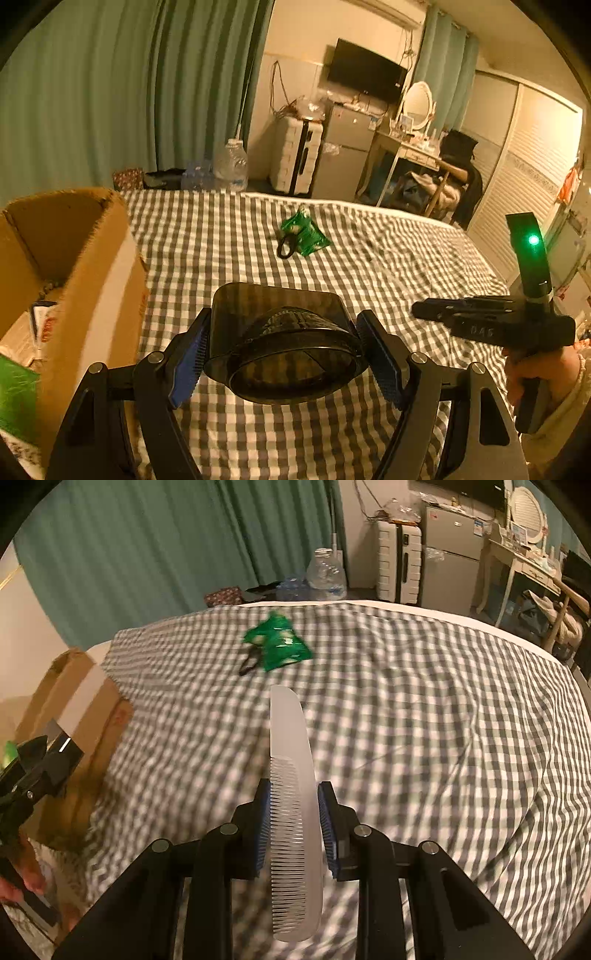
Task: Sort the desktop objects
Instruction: 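Grasp the black round case with left while right grasps the clear comb, then carry black case and comb into the cardboard box and release both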
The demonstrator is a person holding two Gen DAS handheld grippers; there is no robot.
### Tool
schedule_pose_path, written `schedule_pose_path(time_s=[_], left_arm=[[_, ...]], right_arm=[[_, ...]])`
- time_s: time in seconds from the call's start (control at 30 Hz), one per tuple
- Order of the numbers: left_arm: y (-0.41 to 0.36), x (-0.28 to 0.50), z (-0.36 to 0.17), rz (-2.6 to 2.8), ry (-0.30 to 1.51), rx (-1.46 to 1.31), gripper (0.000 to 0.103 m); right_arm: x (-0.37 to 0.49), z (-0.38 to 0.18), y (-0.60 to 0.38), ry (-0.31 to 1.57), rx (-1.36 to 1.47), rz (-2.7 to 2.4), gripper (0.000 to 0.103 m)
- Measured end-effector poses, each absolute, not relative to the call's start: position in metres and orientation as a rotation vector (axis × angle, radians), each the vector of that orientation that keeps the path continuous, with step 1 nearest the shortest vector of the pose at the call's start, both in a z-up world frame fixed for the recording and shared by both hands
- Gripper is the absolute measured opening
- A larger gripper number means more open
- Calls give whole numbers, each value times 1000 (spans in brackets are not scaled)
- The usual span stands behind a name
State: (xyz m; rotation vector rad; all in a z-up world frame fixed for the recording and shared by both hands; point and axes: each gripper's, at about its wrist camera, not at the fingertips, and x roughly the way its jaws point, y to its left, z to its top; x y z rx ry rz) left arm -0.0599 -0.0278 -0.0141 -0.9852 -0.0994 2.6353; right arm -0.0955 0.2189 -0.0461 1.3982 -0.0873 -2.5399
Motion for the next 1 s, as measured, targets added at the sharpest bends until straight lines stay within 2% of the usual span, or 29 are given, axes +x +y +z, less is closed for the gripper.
schedule_pose_path(time_s=[0.23,0.5,0.73,1.0], left_arm=[[-48,-46,22,2697,-62,-930,79],[-99,-40,75,2836,-115,-822,79],[-164,-37,91,2937,-262,-816,79],[-236,-46,72,3036,-460,-921,79]], right_arm=[[-70,-18,172,-199,1287,-2446,24],[-69,22,126,-332,1113,-2370,24],[-88,58,37,-296,985,-2260,24],[-115,38,-44,-361,1028,-2161,26]])
